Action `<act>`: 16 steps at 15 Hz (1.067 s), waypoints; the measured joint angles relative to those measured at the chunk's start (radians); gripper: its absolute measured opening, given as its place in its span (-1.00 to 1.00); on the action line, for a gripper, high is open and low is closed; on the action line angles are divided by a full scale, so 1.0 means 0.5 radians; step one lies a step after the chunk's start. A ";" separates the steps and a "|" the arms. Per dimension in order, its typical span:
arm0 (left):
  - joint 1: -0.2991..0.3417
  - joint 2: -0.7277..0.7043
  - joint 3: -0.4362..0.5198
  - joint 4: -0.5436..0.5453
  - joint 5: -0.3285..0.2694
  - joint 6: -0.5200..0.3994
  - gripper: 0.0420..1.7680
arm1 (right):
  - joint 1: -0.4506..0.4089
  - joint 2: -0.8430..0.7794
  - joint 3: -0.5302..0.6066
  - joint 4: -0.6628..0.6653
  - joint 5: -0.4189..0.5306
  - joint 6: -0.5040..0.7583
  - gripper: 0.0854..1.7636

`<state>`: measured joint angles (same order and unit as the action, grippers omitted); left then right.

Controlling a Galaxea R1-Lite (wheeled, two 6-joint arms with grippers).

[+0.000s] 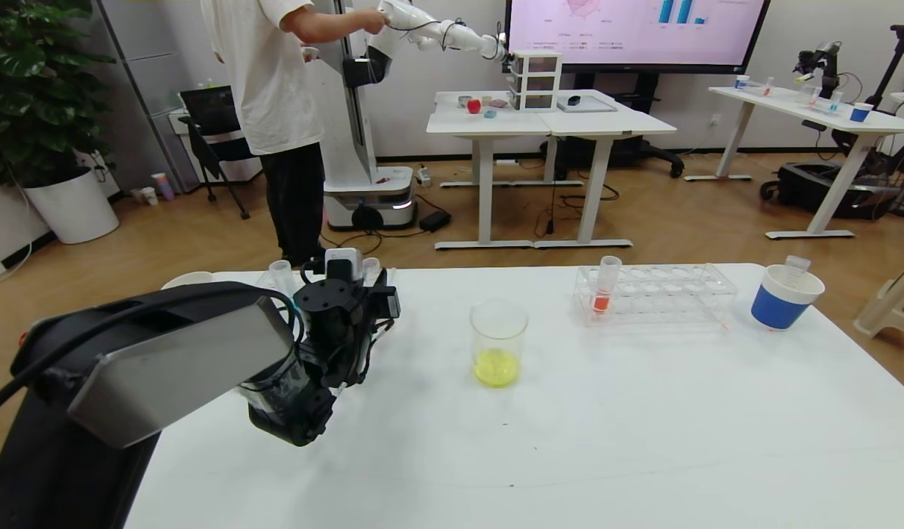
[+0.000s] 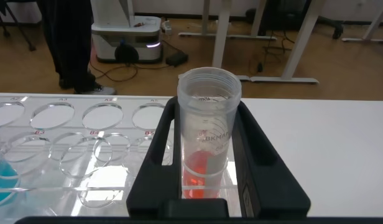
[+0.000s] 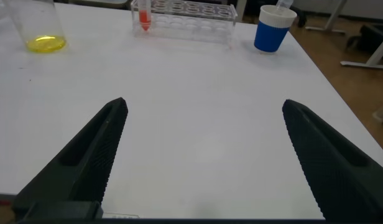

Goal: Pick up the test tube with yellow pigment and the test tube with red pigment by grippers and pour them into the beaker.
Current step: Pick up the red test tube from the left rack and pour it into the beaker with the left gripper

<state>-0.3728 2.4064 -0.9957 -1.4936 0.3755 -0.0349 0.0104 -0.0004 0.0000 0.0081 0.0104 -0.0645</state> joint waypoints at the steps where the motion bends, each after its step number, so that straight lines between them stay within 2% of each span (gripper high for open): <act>1: 0.000 -0.007 0.000 0.000 -0.002 0.002 -0.47 | 0.001 -0.001 0.000 -0.001 -0.001 0.001 0.97; 4: 0.000 -0.077 -0.007 0.025 -0.010 0.026 -0.47 | 0.000 0.000 0.000 -0.001 -0.001 0.000 0.97; 6: 0.001 -0.174 -0.025 0.147 -0.029 0.066 -0.47 | 0.000 0.000 0.000 -0.001 0.000 0.000 0.97; 9: 0.006 -0.348 -0.034 0.364 -0.125 0.078 -0.47 | 0.000 0.000 0.000 -0.001 0.000 0.000 0.97; 12: 0.014 -0.446 -0.036 0.391 -0.157 0.081 -0.47 | 0.000 0.000 0.000 -0.001 0.000 0.000 0.97; 14: 0.010 -0.479 -0.036 0.394 -0.254 0.122 -0.47 | 0.000 0.000 0.000 -0.001 0.000 0.000 0.97; 16: -0.013 -0.510 -0.035 0.405 -0.492 0.176 -0.47 | 0.000 -0.001 0.000 -0.001 0.000 0.000 0.97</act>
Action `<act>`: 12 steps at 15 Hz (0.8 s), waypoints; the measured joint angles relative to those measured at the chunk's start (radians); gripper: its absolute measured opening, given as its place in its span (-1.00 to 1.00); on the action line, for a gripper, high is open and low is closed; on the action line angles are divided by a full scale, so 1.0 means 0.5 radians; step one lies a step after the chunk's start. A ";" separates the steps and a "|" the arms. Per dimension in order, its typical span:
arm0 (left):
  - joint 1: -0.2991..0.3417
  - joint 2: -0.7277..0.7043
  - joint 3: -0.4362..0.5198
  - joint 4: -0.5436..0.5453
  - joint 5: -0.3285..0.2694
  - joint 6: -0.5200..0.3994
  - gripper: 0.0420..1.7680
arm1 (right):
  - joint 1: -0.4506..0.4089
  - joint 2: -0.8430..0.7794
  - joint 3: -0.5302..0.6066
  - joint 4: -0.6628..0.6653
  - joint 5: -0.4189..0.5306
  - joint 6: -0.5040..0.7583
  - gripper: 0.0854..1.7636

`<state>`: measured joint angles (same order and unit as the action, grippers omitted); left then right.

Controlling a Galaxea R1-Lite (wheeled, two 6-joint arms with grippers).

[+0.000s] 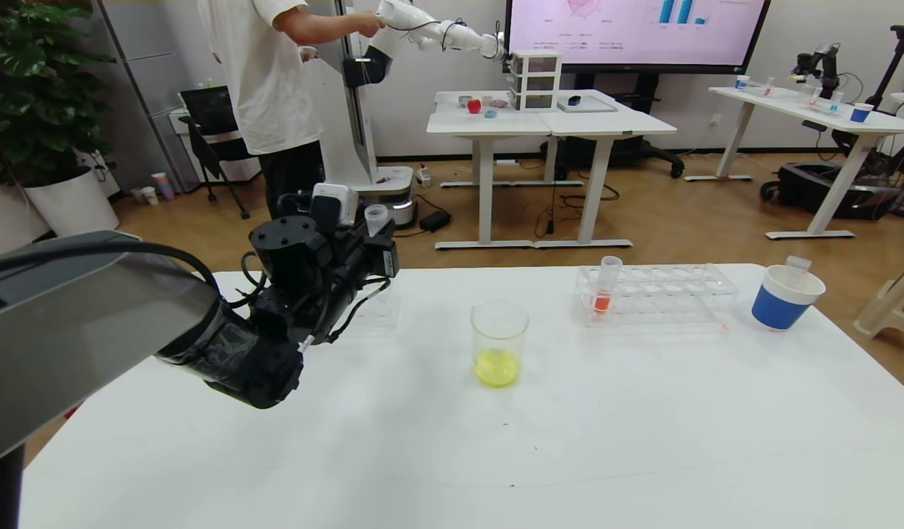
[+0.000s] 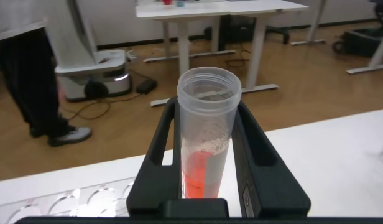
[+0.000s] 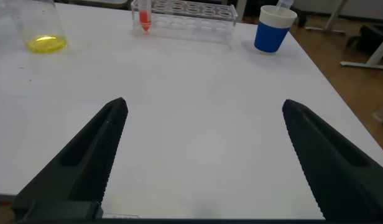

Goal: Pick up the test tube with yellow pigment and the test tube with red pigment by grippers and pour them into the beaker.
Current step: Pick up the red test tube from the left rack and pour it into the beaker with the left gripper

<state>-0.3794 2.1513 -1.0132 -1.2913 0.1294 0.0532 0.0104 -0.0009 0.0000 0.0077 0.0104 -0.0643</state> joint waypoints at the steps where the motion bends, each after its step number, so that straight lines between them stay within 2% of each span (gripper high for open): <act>1: -0.011 -0.017 0.001 0.022 -0.146 0.045 -0.47 | 0.000 0.001 0.000 0.000 0.000 0.000 0.97; 3: -0.033 -0.046 0.002 0.039 -0.431 0.176 -0.47 | 0.000 0.001 0.000 0.000 0.000 0.000 0.97; 5: -0.071 -0.061 0.007 0.037 -0.646 0.348 -0.47 | 0.000 0.001 0.000 0.000 0.000 0.000 0.97; 7: -0.127 -0.062 -0.002 0.032 -0.764 0.482 -0.47 | 0.000 0.001 0.000 0.000 0.000 0.000 0.97; 12: -0.190 0.019 -0.177 0.024 -1.072 0.992 -0.47 | 0.000 0.000 0.000 0.000 0.000 -0.001 0.97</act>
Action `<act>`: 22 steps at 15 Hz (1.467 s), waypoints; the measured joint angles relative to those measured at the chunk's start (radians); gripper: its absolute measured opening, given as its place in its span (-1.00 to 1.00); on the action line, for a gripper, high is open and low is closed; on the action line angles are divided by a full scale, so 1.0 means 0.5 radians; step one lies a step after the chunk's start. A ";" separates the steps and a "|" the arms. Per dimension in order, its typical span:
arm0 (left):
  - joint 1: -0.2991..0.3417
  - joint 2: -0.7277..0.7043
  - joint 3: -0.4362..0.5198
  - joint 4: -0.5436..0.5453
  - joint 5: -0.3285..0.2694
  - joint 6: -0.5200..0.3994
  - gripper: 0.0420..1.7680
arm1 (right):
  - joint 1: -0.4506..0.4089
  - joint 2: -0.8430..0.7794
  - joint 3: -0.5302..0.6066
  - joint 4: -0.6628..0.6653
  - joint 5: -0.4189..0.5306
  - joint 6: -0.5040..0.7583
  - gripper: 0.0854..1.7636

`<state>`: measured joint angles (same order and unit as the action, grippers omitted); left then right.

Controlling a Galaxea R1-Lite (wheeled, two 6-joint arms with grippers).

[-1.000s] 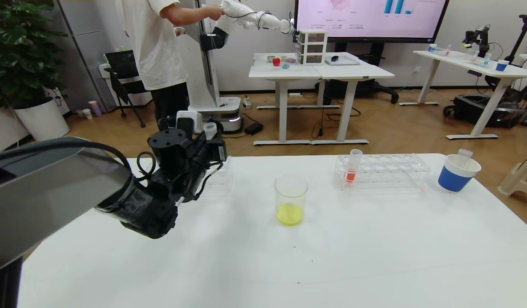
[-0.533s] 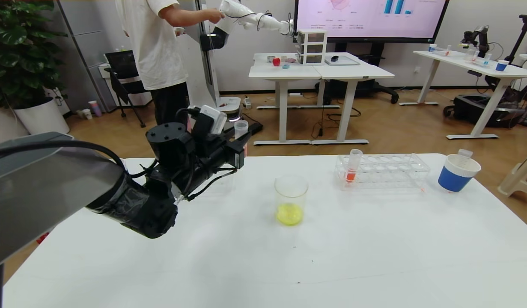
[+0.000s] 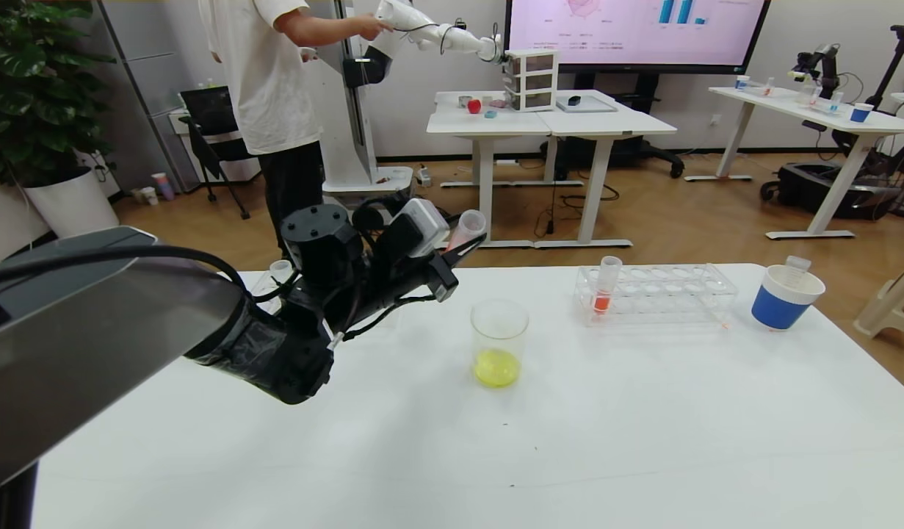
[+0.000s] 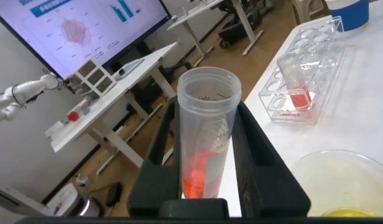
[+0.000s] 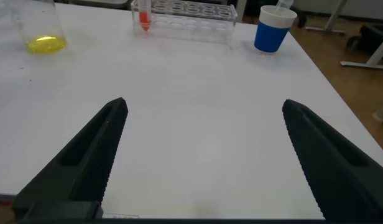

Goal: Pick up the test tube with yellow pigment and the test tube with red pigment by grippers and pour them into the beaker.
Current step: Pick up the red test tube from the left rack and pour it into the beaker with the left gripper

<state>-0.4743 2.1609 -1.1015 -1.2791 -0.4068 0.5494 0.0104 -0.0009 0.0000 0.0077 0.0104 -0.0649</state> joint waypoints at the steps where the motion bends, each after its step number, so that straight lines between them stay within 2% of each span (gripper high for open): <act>1: -0.008 0.020 -0.036 0.003 -0.030 0.066 -0.47 | 0.000 0.001 0.000 0.000 0.000 0.001 0.97; 5: -0.006 0.104 -0.174 0.014 -0.245 0.409 -0.47 | -0.001 0.000 0.000 0.000 0.000 0.001 0.97; 10: 0.028 0.154 -0.266 0.181 -0.619 0.985 -0.47 | 0.000 0.000 0.000 0.000 0.000 0.001 0.97; 13: 0.084 0.168 -0.271 0.256 -0.742 1.263 -0.47 | 0.000 0.001 0.000 -0.001 0.000 0.001 0.97; 17: 0.117 0.215 -0.299 0.260 -0.758 1.429 -0.47 | 0.000 0.001 0.000 0.000 0.000 0.001 0.97; 22: 0.099 0.329 -0.426 0.262 -0.759 1.550 -0.47 | 0.000 0.000 0.000 0.000 -0.001 0.001 0.97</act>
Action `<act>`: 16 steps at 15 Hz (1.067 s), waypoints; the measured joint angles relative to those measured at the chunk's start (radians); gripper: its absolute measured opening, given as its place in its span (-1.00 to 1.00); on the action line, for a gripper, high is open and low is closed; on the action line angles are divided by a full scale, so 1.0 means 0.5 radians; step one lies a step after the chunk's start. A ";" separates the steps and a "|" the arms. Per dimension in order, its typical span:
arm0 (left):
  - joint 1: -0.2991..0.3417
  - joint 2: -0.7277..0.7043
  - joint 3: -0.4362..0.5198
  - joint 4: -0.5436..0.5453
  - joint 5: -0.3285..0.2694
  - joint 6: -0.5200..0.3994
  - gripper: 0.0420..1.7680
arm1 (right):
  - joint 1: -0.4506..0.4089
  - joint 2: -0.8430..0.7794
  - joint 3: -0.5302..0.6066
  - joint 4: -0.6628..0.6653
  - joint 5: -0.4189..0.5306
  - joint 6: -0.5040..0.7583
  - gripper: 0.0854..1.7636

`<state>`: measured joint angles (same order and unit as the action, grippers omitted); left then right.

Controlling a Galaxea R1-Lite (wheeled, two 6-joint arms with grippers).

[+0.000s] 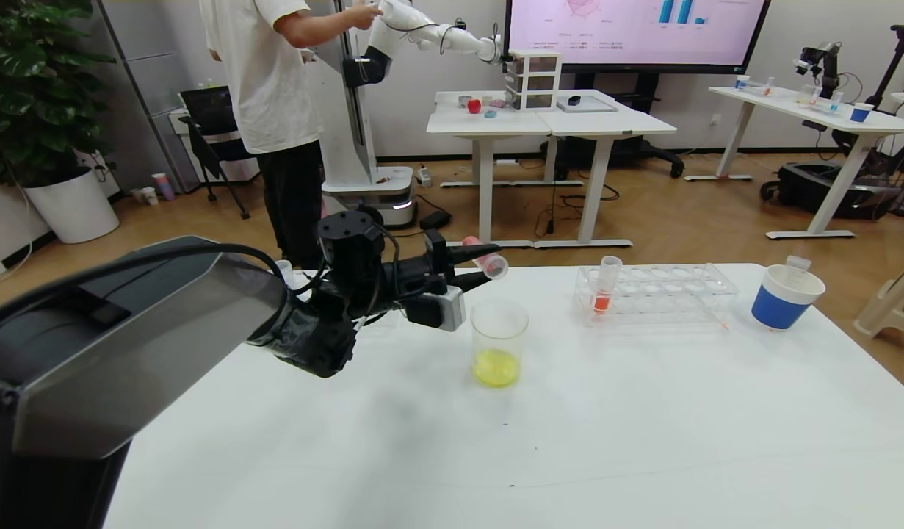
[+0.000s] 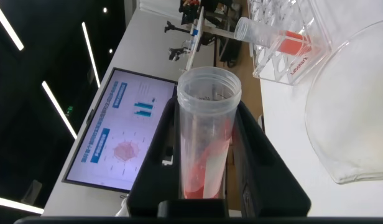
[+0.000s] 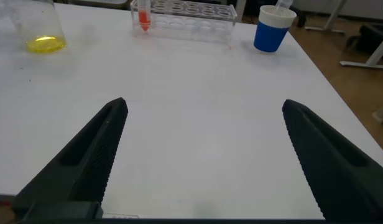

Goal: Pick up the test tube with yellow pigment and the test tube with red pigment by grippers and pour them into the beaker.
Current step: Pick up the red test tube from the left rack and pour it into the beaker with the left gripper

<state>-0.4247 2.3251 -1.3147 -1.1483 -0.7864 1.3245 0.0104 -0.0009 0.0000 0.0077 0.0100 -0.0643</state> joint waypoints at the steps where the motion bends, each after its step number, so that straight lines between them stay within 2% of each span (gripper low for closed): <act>1: -0.002 0.023 -0.019 0.000 0.002 0.033 -0.47 | 0.000 0.001 0.000 0.000 0.000 0.001 0.97; 6: 0.001 0.099 -0.055 0.001 -0.043 0.192 -0.47 | 0.000 0.000 0.000 0.000 0.000 0.000 0.97; 16: 0.014 0.134 -0.053 0.000 -0.016 0.501 -0.47 | 0.000 0.001 0.000 0.000 0.001 0.000 0.97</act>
<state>-0.4179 2.3923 -1.3411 -1.1483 -0.7943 1.5751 0.0104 -0.0004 0.0000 0.0077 0.0104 -0.0643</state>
